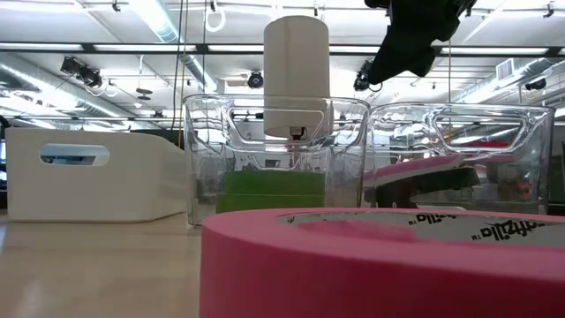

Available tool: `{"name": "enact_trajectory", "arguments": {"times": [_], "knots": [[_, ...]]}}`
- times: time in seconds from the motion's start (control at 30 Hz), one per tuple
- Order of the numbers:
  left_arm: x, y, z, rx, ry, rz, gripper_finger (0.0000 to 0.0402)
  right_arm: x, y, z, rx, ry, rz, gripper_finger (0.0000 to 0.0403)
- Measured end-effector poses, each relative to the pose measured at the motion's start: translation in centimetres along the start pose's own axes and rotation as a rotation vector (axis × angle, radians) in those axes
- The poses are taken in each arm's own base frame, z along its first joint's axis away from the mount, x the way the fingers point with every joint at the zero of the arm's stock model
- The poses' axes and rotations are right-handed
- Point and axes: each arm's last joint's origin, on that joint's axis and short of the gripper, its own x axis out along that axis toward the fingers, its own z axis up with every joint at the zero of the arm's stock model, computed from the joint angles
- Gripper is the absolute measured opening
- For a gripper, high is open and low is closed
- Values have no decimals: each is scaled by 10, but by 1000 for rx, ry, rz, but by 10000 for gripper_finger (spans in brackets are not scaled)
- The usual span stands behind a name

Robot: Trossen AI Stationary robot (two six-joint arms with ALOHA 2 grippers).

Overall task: Pick and place Stapler, Stapler remover, tape
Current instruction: Put the purple staple remover into the white bin

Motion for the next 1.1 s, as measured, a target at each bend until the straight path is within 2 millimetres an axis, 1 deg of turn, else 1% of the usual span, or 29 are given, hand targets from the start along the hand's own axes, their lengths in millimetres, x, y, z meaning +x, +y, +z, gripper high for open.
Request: {"name": "enact_trajectory", "arguments": {"times": [0.1, 0.27, 0.4, 0.57, 0.67, 0.83, 0.97, 1.1], "knots": [[9, 16, 5, -27, 25, 18, 53, 0, 0, 0, 0, 1, -1, 48], [25, 44, 4, -58, 70, 54, 53, 0, 0, 0, -1, 5, -3, 48], [34, 72, -10, -98, 122, 72, 54, 0, 0, 0, 1, 5, -3, 48], [41, 103, -40, -204, 184, 83, 53, 0, 0, 0, 2, 5, -3, 48], [44, 115, -59, -276, 206, 93, 53, 0, 0, 0, 2, 4, -4, 48], [49, 124, -83, -365, 233, 109, 56, 0, -1, 0, 2, -15, -36, 48], [59, 119, -94, -402, 242, 129, 54, 0, -1, 1, 4, -23, -39, 48], [72, 111, -101, -408, 250, 134, 67, 0, -1, 1, 4, -22, -39, 48]]}}
